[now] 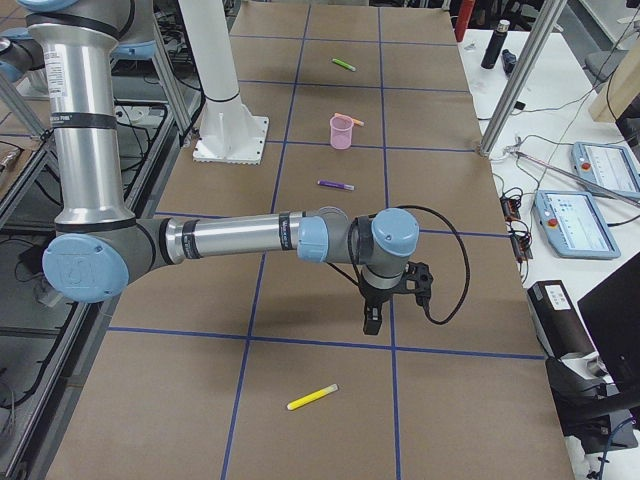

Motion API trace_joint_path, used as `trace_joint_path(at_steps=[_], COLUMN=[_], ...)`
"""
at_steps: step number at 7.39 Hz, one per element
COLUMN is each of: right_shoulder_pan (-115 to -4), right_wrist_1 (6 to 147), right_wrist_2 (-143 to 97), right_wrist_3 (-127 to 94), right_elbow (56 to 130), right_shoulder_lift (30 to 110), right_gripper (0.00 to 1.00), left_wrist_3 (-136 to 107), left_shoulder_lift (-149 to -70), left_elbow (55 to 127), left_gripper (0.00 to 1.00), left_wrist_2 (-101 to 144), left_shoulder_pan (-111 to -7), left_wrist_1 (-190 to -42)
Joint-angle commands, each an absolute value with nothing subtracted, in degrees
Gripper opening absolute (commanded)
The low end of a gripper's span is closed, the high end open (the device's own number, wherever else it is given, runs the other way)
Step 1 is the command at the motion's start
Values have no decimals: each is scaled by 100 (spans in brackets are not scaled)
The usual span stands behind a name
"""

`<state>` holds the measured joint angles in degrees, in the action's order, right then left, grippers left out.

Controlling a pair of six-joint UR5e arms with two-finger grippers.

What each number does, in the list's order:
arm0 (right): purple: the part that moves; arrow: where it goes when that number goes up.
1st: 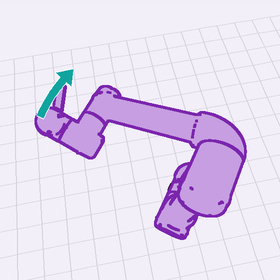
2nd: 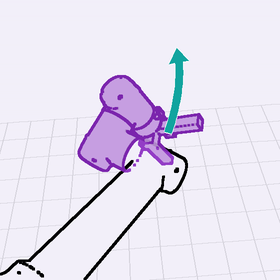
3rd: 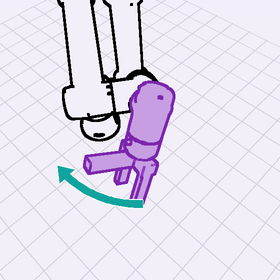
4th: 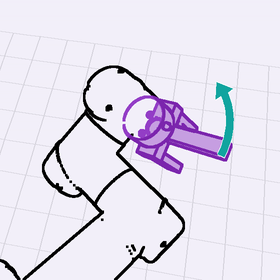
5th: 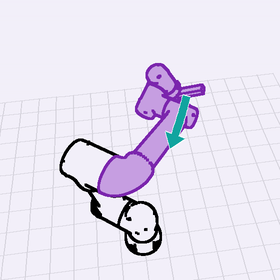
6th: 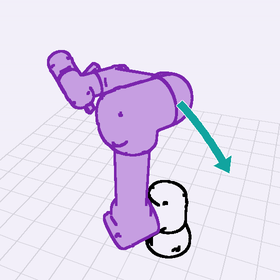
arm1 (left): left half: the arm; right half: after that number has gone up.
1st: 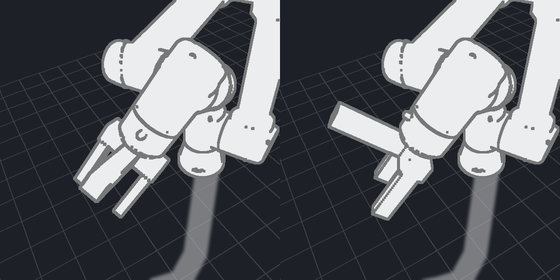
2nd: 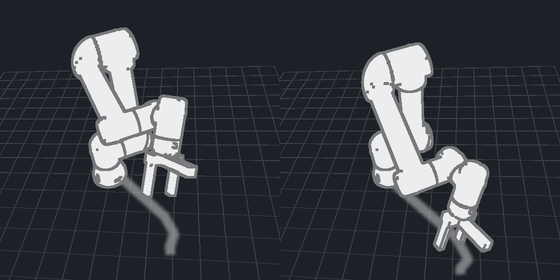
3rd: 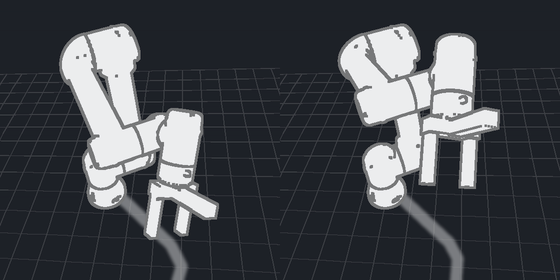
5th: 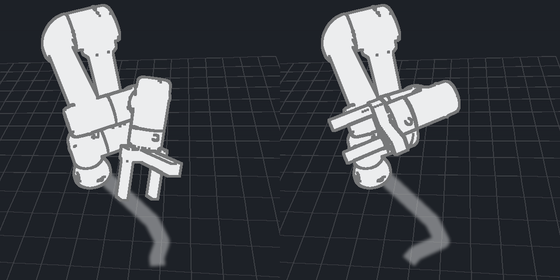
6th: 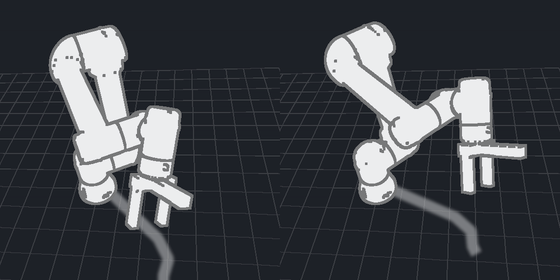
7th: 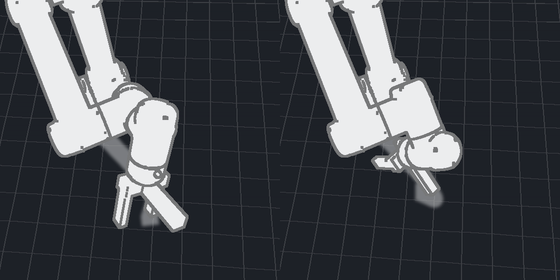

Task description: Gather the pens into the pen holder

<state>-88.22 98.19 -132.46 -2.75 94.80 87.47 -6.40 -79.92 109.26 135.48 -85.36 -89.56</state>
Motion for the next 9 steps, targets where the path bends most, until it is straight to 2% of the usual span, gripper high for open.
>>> trace_joint_path(at_steps=[1,6,9], right_shoulder_pan=[-8815,-8772,-8341], right_wrist_1=[9791,9800,9572], right_wrist_2=[-13254,-13438,-13622], right_wrist_3=[-281,-317,-352], right_elbow=[9466,9422,9588], right_shoulder_lift=[8815,8912,9043], right_gripper=[100,100,100], left_wrist_3=[-607,-607,-624], left_shoulder_lift=[-7946,-7902,-7770], left_elbow=[10986,11109,11136], left_gripper=[100,100,100], left_wrist_2=[13535,13579,13614], left_shoulder_pan=[-8534,-8534,-8525], left_wrist_1=[-8991,-9105,-9184])
